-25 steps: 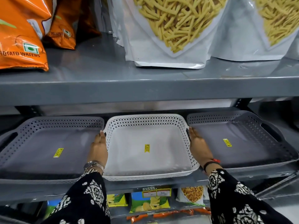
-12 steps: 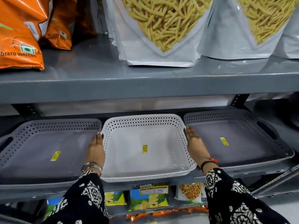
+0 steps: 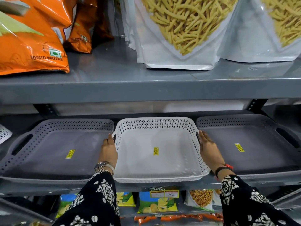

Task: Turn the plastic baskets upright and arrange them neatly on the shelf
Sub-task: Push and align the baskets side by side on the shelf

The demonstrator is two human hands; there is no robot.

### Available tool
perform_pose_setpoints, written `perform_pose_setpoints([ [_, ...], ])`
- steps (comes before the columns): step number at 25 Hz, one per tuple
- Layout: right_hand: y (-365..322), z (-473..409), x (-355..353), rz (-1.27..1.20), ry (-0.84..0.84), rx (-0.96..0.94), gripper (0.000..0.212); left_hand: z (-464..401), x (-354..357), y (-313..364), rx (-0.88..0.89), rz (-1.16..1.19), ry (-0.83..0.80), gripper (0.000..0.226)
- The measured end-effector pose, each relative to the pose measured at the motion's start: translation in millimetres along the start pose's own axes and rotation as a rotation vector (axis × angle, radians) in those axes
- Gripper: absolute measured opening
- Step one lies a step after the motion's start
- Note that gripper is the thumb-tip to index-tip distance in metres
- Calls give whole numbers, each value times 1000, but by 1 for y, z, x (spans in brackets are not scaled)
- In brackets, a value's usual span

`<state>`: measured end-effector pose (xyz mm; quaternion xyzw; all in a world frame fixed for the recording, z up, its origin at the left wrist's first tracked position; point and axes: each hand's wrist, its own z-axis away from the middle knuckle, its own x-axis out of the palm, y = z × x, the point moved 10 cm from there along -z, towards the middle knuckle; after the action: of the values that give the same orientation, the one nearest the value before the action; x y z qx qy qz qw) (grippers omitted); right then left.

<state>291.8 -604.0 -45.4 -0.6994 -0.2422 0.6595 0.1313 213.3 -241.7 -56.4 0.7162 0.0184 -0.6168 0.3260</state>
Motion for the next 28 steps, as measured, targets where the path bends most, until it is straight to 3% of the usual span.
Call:
perform_pose_setpoints([
  [28, 3, 0, 1, -4, -5, 22, 56, 1, -5, 3, 13, -37, 8, 64],
])
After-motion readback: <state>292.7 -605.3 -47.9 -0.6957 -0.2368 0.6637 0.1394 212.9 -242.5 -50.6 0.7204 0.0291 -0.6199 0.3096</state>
